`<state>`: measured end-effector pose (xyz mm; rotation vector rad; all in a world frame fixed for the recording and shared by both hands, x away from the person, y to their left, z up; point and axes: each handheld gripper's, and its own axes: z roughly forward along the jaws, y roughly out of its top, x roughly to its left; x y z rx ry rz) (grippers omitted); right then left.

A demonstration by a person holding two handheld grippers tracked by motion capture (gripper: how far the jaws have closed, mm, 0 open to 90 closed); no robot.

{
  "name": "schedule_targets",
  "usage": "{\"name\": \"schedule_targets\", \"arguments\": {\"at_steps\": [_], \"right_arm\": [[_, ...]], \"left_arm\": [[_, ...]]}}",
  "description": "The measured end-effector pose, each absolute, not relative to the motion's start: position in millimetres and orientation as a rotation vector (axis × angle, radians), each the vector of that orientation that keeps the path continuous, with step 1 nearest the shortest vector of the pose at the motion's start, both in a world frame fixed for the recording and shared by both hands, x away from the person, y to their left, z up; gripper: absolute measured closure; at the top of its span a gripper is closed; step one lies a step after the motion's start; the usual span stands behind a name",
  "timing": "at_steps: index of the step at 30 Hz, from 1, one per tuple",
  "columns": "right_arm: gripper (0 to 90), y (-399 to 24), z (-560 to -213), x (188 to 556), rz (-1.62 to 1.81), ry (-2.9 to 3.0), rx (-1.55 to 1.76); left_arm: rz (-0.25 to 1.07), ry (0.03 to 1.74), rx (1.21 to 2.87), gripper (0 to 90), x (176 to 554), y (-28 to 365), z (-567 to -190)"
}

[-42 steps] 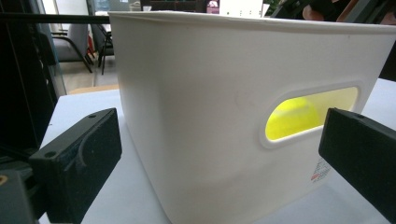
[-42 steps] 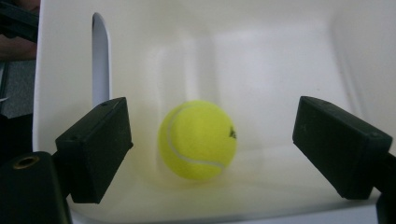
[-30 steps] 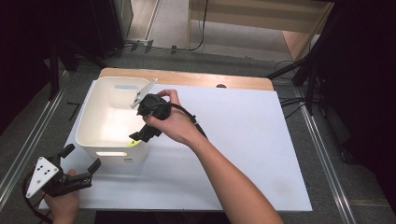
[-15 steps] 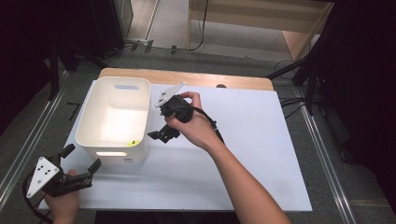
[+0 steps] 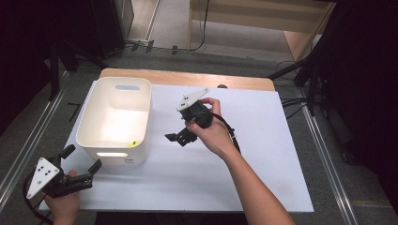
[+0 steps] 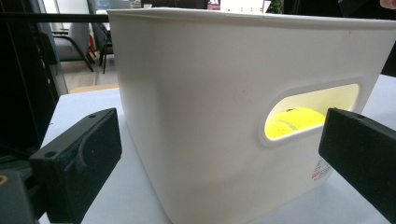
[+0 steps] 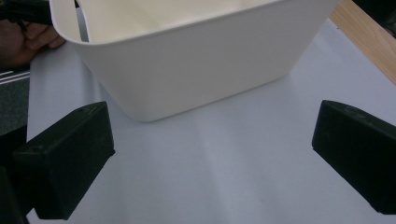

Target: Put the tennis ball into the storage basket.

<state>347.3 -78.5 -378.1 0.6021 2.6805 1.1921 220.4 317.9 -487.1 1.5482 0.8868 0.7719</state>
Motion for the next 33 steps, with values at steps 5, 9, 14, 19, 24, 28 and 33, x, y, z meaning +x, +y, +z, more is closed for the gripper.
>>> {"name": "schedule_targets", "arguments": {"at_steps": [5,9,14,19,24,28,33], "right_arm": [[0.0,-92,-384,345,1.212,2.652,0.638],[0.0,-101,-391,344,1.216,2.643,0.671],[0.0,-115,-398,339,1.227,2.621,0.718],[0.0,-128,-405,334,1.247,2.595,0.761],[0.0,-143,-411,326,1.271,2.56,0.81],[0.0,-156,-416,320,1.299,2.527,0.844],[0.0,-169,-422,313,1.319,2.498,0.875]], "left_arm": [[0.771,0.887,1.551,0.0,220,317,-487],[0.772,0.888,1.548,0.0,220,318,-487],[0.769,0.889,1.544,0.0,220,319,-487],[0.769,0.891,1.545,0.0,220,318,-487],[0.772,0.889,1.547,0.0,220,318,-487],[0.773,0.889,1.547,0.0,220,318,-487],[0.774,0.887,1.552,0.0,220,317,-487]]}}
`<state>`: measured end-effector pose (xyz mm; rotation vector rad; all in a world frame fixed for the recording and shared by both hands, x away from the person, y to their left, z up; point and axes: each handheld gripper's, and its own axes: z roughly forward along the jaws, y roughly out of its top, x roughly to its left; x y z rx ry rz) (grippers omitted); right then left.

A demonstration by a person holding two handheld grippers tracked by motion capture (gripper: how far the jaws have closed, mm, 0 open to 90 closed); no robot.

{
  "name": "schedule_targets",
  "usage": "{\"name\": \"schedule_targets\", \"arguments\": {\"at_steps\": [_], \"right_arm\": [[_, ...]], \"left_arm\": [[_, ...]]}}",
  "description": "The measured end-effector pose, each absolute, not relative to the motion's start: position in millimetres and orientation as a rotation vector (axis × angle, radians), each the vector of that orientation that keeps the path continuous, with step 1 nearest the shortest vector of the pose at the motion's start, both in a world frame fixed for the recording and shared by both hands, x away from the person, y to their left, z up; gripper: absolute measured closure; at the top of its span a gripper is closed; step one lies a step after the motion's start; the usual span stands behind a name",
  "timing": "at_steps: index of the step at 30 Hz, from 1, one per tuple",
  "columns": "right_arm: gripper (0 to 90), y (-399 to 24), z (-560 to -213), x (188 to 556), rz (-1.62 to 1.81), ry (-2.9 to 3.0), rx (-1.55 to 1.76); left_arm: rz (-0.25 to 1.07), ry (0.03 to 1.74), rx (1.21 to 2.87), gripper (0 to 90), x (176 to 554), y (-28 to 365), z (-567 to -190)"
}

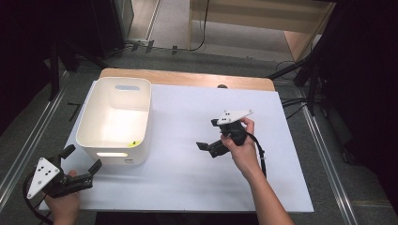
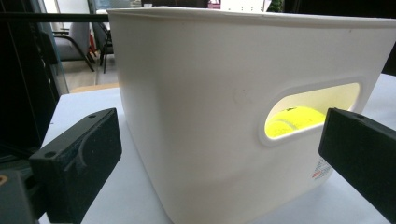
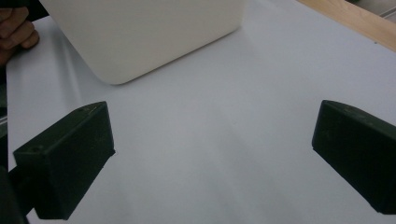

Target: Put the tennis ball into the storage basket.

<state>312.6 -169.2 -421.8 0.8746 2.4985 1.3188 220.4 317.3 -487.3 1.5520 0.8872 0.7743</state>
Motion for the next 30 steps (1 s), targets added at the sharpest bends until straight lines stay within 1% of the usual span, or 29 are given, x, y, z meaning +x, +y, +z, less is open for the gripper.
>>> {"name": "schedule_targets", "arguments": {"at_steps": [30], "right_arm": [[0.0,-243,-458,273,1.394,2.298,1.034]], "left_arm": [[0.779,0.889,1.558,0.0,220,316,-488]]}}
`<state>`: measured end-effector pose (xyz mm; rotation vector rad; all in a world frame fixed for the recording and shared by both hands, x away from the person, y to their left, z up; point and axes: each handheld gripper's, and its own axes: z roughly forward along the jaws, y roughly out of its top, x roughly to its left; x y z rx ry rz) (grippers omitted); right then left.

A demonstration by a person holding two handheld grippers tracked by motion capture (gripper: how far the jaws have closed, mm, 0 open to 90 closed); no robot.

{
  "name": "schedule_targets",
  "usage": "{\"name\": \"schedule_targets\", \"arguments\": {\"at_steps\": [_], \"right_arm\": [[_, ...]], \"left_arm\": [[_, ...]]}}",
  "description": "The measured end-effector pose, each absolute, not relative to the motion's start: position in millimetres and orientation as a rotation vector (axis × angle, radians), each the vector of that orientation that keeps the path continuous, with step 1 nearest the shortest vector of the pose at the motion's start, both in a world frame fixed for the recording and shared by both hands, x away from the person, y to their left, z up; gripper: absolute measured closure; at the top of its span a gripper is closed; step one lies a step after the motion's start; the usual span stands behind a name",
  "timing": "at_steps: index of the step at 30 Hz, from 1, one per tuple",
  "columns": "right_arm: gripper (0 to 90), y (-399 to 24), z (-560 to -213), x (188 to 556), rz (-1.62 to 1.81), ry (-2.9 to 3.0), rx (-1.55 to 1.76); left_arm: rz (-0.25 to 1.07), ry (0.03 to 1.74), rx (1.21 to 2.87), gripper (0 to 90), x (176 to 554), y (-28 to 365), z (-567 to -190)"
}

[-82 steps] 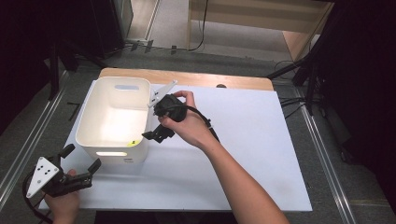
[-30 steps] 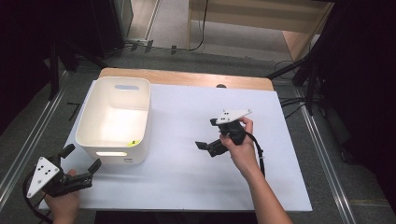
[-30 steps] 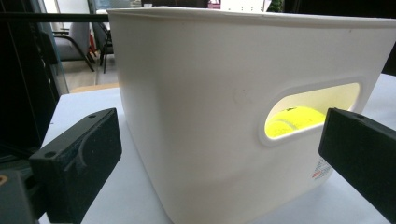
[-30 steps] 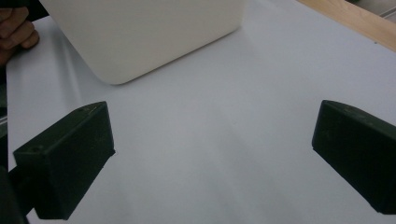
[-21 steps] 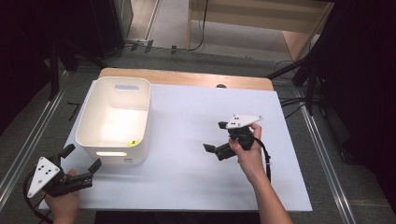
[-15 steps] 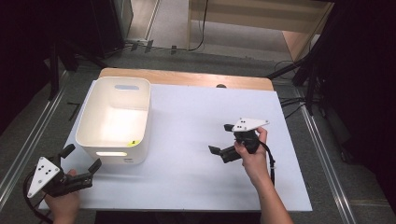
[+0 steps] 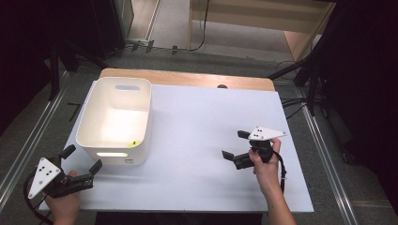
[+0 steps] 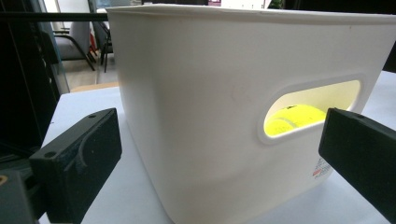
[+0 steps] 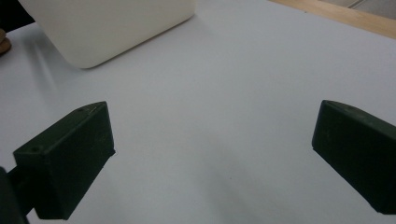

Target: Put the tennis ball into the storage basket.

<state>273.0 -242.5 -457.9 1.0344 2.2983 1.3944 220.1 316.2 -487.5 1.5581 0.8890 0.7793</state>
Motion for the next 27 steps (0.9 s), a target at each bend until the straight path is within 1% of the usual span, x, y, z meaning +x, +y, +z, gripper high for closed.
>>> {"name": "schedule_targets", "arguments": {"at_steps": [27], "right_arm": [[0.0,-306,-483,231,1.455,2.132,1.143]], "left_arm": [[0.773,0.891,1.549,0.0,220,318,-487]]}}
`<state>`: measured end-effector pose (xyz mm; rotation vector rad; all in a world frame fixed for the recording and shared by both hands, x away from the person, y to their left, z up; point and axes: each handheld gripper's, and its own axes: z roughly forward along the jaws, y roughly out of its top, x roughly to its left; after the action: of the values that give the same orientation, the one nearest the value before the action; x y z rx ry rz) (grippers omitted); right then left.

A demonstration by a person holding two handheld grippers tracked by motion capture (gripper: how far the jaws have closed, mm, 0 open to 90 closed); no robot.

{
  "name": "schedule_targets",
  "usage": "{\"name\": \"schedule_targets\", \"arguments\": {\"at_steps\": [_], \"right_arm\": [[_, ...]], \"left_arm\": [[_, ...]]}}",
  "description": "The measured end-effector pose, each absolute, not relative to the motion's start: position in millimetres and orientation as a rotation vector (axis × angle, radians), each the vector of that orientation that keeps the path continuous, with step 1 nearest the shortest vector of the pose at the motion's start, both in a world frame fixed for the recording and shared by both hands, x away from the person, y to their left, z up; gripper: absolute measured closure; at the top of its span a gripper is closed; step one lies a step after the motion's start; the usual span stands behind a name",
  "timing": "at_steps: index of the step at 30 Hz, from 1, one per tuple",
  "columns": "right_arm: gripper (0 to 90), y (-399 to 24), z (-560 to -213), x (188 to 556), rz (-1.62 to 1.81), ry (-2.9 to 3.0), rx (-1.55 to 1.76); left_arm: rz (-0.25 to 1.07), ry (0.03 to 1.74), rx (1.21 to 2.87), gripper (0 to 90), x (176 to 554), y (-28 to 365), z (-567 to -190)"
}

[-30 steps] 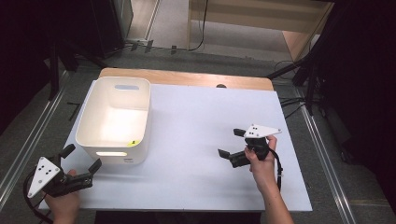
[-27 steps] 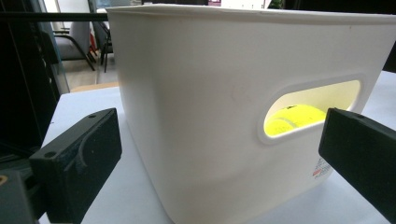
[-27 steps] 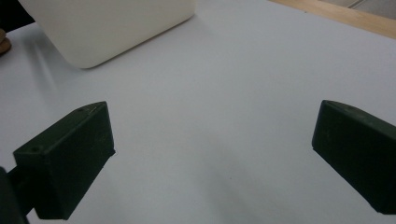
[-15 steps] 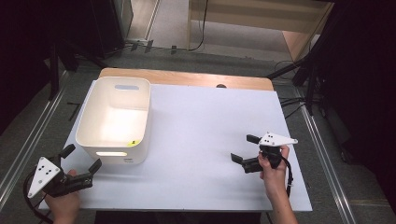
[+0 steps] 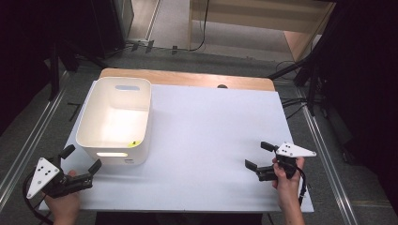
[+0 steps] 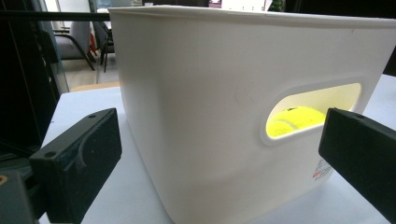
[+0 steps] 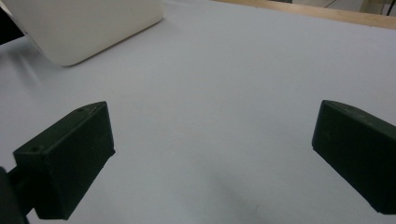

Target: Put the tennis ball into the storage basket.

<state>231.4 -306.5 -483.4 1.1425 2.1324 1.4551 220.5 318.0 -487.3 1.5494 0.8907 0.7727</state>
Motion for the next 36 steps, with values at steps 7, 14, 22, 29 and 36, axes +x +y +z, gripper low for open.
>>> {"name": "schedule_targets", "arguments": {"at_steps": [7,14,22,29,36], "right_arm": [[0.0,-320,-489,223,1.464,2.08,1.194],[0.0,-330,-491,215,1.482,2.034,1.212],[0.0,-343,-497,203,1.523,1.961,1.204],[0.0,-351,-502,194,1.545,1.886,1.235],[0.0,-353,-504,192,1.531,1.882,1.242]], "left_arm": [[0.773,0.89,1.55,0.0,220,318,-487],[0.772,0.89,1.548,0.0,220,318,-487],[0.769,0.889,1.548,0.0,221,318,-487],[0.771,0.888,1.547,0.0,221,318,-487],[0.767,0.892,1.545,0.0,221,319,-487]]}}
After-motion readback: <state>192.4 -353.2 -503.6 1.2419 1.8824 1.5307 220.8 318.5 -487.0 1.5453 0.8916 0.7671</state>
